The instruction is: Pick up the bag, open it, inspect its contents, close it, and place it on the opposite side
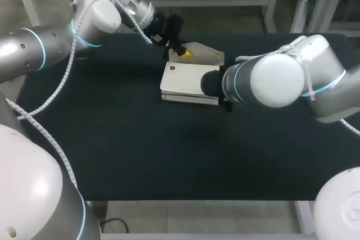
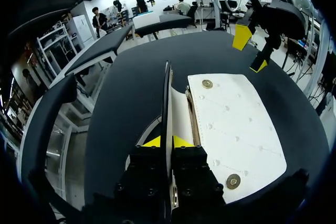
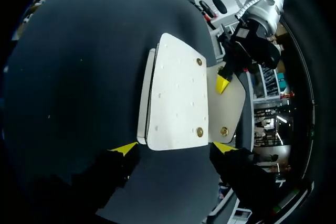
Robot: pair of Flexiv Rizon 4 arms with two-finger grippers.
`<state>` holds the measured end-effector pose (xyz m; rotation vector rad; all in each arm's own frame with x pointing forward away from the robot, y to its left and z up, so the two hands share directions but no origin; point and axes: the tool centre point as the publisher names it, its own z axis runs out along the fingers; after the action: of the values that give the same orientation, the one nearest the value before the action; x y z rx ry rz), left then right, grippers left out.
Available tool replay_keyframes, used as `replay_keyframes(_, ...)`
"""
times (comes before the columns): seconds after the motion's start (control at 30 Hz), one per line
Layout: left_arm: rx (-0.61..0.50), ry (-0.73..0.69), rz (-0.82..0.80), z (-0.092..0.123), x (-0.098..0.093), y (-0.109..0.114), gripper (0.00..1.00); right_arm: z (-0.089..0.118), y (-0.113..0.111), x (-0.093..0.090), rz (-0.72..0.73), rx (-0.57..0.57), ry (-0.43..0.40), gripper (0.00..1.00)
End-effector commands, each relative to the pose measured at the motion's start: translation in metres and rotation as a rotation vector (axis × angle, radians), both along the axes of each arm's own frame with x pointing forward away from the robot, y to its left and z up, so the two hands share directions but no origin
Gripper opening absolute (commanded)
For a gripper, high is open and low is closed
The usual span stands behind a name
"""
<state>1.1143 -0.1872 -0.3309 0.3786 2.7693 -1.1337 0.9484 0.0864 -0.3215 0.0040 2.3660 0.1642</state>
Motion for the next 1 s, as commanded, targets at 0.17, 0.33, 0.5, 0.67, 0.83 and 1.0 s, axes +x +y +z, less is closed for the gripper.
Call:
replay_keyframes(0.17,0.011,-0.001,0.005,0.035,-0.005,0.012,0.00,0.037,-0.007,-0.008,-0.018,-0.022,0.005,0.00)
replay_keyframes(0.33,0.018,-0.004,0.020,0.049,-0.010,0.016,0.00,0.047,-0.002,-0.005,-0.012,-0.036,-0.007,0.00)
replay_keyframes(0.5,-0.003,-0.040,0.055,0.060,-0.016,0.023,0.00,0.050,0.004,0.002,-0.010,-0.031,0.036,0.00)
replay_keyframes(0.67,-0.003,-0.040,0.055,0.060,-0.016,0.023,0.00,0.050,0.004,0.002,-0.010,-0.031,0.036,0.00)
replay_keyframes(0.83,-0.003,-0.040,0.055,0.060,-0.016,0.023,0.00,0.050,0.004,0.002,-0.010,-0.031,0.036,0.00)
replay_keyframes(1.0,-0.003,-0.040,0.055,0.060,-0.016,0.023,0.00,0.050,0.004,0.002,-0.010,-0.031,0.036,0.00)
